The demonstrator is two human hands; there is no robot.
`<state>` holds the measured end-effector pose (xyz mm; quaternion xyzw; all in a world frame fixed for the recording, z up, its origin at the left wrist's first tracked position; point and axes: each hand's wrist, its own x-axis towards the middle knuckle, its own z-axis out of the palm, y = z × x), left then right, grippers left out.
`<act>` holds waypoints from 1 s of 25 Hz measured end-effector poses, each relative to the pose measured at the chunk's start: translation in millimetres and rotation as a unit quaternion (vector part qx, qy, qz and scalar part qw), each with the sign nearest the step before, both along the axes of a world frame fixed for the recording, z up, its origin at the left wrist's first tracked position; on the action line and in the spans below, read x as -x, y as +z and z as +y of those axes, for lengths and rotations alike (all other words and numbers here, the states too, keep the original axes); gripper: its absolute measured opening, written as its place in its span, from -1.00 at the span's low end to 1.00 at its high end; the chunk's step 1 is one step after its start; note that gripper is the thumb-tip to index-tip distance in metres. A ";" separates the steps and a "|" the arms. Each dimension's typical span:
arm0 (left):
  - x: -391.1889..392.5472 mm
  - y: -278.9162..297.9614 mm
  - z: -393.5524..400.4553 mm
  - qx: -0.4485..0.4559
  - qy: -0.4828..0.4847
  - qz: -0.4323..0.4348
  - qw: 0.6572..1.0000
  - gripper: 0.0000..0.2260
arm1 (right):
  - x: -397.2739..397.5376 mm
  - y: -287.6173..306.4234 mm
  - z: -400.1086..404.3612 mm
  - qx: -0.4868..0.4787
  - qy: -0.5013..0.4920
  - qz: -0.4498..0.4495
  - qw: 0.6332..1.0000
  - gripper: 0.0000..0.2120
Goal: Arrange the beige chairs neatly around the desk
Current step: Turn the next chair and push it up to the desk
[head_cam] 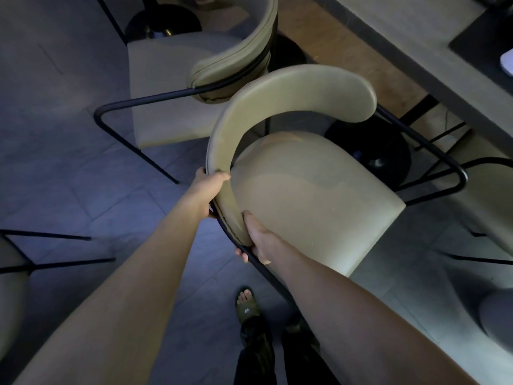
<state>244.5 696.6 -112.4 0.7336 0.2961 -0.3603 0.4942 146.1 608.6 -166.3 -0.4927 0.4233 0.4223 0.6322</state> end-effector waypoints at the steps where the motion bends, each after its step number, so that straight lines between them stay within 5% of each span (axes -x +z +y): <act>1: 2.6 -2.8 3.2 0.001 -0.008 0.001 1.000 -0.51 | 3.3 -0.1 1.7 0.011 0.009 -0.006 1.000 -0.59; 25: 116.5 -1.0 -32.4 0.084 0.138 0.075 0.984 -0.51 | 78.1 -15.3 -86.3 0.079 0.201 0.026 0.976 -0.50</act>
